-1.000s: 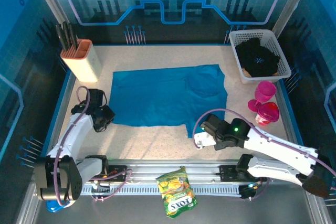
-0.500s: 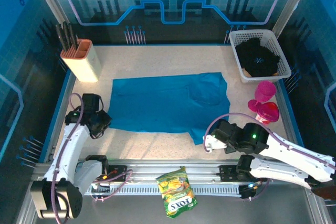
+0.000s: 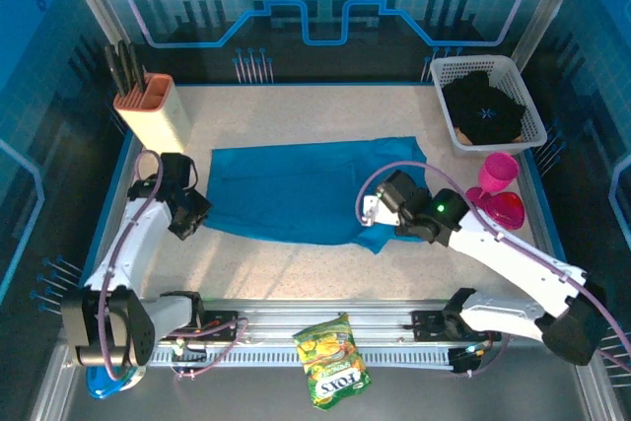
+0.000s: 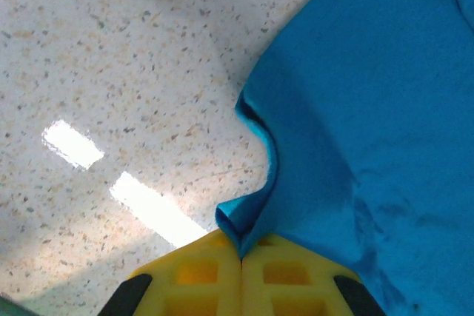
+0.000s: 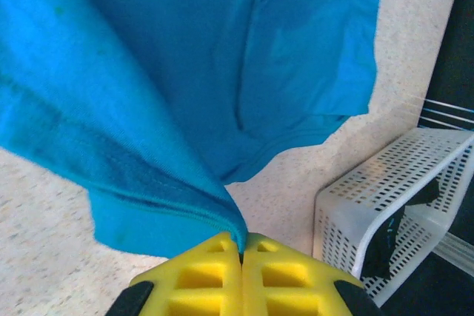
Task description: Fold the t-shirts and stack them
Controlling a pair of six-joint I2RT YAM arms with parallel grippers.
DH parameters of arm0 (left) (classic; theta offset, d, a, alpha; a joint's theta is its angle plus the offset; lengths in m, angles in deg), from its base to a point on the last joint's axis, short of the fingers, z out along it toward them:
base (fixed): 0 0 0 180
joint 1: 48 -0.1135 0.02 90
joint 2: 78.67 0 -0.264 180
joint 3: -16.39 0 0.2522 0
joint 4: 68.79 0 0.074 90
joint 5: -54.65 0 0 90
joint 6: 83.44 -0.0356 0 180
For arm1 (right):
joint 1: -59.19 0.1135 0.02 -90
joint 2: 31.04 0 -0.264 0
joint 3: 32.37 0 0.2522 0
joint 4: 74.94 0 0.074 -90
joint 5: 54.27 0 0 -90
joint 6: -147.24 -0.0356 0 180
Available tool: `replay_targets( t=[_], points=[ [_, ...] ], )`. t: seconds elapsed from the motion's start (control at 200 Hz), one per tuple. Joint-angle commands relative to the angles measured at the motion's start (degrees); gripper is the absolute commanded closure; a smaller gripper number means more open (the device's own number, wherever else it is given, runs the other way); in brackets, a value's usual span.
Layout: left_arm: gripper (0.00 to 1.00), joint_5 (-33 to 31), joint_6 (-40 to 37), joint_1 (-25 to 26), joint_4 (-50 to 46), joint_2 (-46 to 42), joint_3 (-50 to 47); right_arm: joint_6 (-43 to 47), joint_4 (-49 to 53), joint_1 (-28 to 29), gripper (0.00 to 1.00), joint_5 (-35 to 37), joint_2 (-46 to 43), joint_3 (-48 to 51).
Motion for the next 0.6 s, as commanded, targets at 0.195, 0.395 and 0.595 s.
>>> replay_targets(
  t=[0.195,0.395,0.595],
  points=[
    [1.0,-4.4,-2.9,-0.9,3.3,12.6,7.8,7.4,-12.7,-12.0,1.0,-8.0,10.5,-6.2],
    [1.0,-5.5,-4.4,-0.9,3.9,21.7,13.4,8.7,-15.8,-16.8,1.0,-9.7,17.3,-8.6],
    [1.0,-6.6,-5.3,-0.9,4.2,29.1,17.4,7.8,-18.9,-19.2,1.0,-9.7,23.7,-10.4]
  ],
)
